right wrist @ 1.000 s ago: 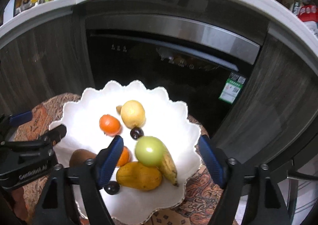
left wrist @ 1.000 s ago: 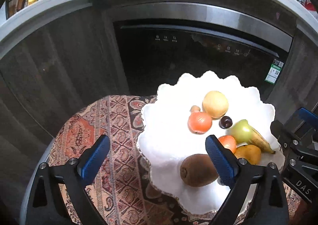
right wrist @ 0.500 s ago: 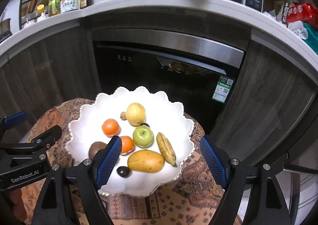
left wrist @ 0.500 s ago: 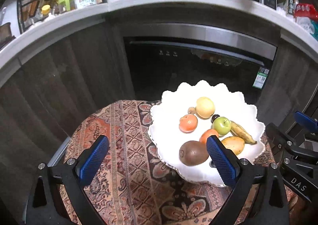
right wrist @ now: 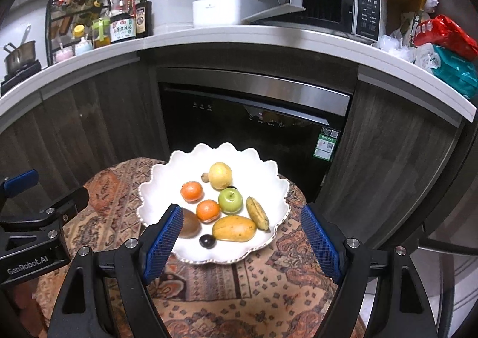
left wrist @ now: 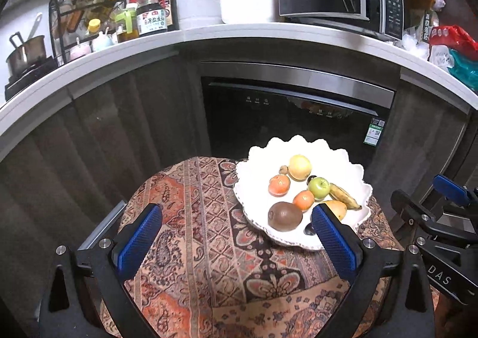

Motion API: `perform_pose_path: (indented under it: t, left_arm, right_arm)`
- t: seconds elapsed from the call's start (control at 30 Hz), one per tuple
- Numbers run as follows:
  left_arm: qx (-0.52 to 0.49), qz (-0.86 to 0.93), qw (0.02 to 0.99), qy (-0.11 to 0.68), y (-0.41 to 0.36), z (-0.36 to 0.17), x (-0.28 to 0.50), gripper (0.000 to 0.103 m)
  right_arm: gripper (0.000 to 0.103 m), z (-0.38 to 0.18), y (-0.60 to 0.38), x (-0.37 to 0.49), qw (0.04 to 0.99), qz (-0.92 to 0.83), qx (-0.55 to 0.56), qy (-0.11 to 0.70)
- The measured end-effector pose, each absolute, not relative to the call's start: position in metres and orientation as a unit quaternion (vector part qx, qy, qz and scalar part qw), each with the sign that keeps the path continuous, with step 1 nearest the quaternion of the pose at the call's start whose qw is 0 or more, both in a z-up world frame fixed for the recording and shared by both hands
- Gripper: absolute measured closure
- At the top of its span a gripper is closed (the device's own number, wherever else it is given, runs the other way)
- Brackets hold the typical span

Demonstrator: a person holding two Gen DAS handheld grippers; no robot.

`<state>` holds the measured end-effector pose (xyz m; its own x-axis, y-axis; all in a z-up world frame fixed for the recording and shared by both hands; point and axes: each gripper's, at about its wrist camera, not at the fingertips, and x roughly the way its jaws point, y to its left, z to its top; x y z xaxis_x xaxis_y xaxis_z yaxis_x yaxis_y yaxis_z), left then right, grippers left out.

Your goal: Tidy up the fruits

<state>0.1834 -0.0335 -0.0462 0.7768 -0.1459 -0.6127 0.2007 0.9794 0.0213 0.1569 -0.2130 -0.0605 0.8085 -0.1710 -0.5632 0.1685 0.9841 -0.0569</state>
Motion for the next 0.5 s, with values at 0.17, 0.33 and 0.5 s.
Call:
perform_pose_path:
  t: [0.17,0.33,0.5]
  left_arm:
    - [0.041,-0.087,0.941,0.324,-0.027,-0.044,0.161,0.001]
    - [0.041,-0.082,0.941,0.327,-0.022,-0.044,0.137,0.001]
    - [0.041,-0.076,0.943,0.323,-0.016,-0.042,0.114,0.001]
  right_arm:
    - [0.022,-0.056,-0.207,0.135,0.953,-0.087,-0.005,0.29]
    - [0.022,-0.054,-0.204,0.115,0.953,-0.082,0.002,0.291]
    - [0.022,-0.053,-0.198,0.092,0.954,-0.079,0.001,0.289]
